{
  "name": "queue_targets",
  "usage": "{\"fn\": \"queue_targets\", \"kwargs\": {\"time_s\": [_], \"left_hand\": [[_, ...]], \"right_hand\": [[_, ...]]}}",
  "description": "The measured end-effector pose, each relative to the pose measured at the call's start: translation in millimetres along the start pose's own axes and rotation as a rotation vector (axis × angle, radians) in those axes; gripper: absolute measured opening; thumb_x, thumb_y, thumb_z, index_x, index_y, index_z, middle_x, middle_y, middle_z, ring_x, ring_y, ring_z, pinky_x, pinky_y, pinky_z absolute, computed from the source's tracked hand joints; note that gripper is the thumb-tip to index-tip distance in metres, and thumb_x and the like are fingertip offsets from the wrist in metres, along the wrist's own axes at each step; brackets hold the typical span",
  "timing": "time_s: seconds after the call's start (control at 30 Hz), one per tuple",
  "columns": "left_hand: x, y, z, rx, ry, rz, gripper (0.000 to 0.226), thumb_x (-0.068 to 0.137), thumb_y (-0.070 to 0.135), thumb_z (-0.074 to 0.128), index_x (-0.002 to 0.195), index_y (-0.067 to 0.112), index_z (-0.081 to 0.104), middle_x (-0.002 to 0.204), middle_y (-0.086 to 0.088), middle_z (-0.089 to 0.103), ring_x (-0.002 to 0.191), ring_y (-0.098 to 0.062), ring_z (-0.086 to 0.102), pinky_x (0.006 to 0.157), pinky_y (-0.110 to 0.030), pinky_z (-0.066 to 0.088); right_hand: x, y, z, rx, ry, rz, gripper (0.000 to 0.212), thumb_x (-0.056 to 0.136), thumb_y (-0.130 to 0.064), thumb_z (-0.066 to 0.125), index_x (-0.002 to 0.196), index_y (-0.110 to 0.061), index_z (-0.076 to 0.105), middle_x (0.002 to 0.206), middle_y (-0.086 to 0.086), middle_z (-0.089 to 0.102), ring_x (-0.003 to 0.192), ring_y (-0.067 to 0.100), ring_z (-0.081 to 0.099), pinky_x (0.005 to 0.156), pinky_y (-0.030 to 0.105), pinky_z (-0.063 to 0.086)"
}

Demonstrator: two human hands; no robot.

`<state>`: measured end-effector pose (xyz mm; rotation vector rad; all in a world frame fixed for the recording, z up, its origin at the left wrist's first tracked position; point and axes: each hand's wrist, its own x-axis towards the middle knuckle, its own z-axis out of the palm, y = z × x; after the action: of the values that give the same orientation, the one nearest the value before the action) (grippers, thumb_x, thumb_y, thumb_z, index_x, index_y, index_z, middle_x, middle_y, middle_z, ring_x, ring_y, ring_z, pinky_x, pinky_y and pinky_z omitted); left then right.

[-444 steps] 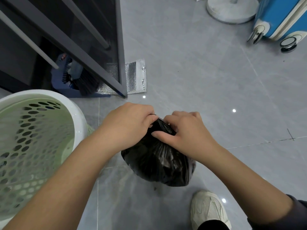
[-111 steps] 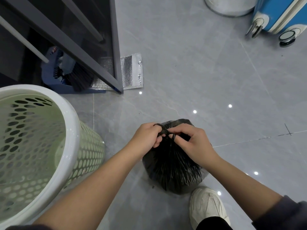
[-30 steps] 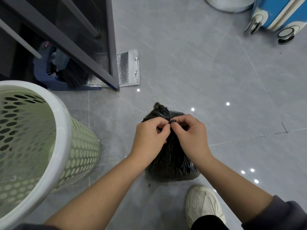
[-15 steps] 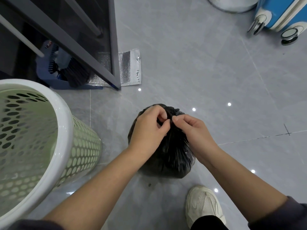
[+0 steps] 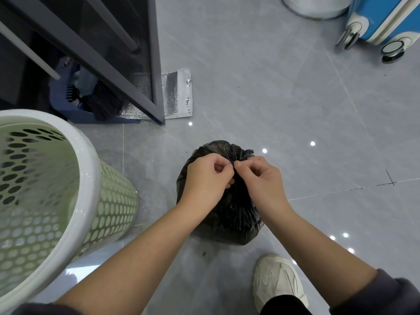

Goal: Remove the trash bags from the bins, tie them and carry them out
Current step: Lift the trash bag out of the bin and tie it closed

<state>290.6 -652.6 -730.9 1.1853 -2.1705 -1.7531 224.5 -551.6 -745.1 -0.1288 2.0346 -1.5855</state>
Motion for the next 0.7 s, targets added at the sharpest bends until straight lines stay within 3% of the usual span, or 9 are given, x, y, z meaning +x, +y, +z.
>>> {"fn": "queue_targets", "kwargs": {"time_s": [0.17, 0.23, 0.33, 0.4, 0.53, 0.7], "left_hand": [[-4.2, -4.7, 4.5, 0.246, 0.093, 0.183, 0.006, 0.084, 0.013, 0.058, 0.08, 0.015, 0.062, 0.071, 0.004, 0.064, 0.066, -0.01, 0.061, 0.066, -0.026, 0.051], [-4.1, -7.1, 3.4, 0.299, 0.097, 0.259, 0.005, 0.086, 0.013, 0.055, 0.083, 0.014, 0.059, 0.074, 0.005, 0.061, 0.069, -0.01, 0.057, 0.065, -0.026, 0.048], [-4.1, -9.9, 0.0, 0.301, 0.089, 0.291, 0.004, 0.088, 0.013, 0.052, 0.085, 0.014, 0.055, 0.074, 0.003, 0.059, 0.068, -0.013, 0.056, 0.065, -0.03, 0.047], [-2.0, -11.3, -2.6, 0.279, 0.078, 0.295, 0.004, 0.089, 0.013, 0.05, 0.086, 0.015, 0.053, 0.073, 0.0, 0.06, 0.068, -0.016, 0.059, 0.067, -0.035, 0.05], [1.8, -12.4, -7.3, 0.242, 0.052, 0.304, 0.005, 0.09, 0.014, 0.047, 0.088, 0.016, 0.051, 0.074, -0.005, 0.062, 0.071, -0.023, 0.064, 0.068, -0.046, 0.054], [9.9, -10.3, -16.6, 0.303, -0.021, 0.326, 0.005, 0.091, 0.015, 0.046, 0.088, 0.018, 0.049, 0.073, -0.005, 0.061, 0.072, -0.023, 0.063, 0.068, -0.046, 0.052]], "right_hand": [[4.4, 5.7, 2.4, -0.027, 0.052, 0.067, 0.022, 0.085, -0.02, 0.064, 0.063, -0.016, 0.066, 0.095, 0.001, 0.067, 0.085, 0.012, 0.064, 0.081, 0.031, 0.053], [6.5, 4.7, 1.1, -0.041, 0.008, 0.064, 0.021, 0.087, -0.018, 0.06, 0.067, -0.014, 0.066, 0.087, -0.002, 0.068, 0.079, 0.01, 0.062, 0.076, 0.029, 0.051], [6.3, 4.3, -0.3, -0.084, -0.069, 0.039, 0.017, 0.088, -0.012, 0.051, 0.076, -0.009, 0.062, 0.071, -0.001, 0.061, 0.068, 0.01, 0.054, 0.067, 0.029, 0.045], [5.0, 7.0, -0.2, -0.177, -0.123, -0.021, 0.01, 0.086, -0.008, 0.05, 0.084, -0.01, 0.06, 0.073, 0.005, 0.059, 0.067, 0.011, 0.051, 0.066, 0.03, 0.044], [2.2, 10.0, 1.3, -0.254, -0.16, -0.1, 0.01, 0.081, -0.004, 0.053, 0.088, -0.01, 0.057, 0.077, 0.003, 0.06, 0.067, 0.009, 0.052, 0.063, 0.019, 0.043], [5.4, 11.6, 3.9, -0.324, -0.216, -0.217, 0.02, 0.079, -0.029, 0.067, 0.092, -0.014, 0.062, 0.086, 0.004, 0.065, 0.082, 0.019, 0.062, 0.072, 0.033, 0.052]]}}
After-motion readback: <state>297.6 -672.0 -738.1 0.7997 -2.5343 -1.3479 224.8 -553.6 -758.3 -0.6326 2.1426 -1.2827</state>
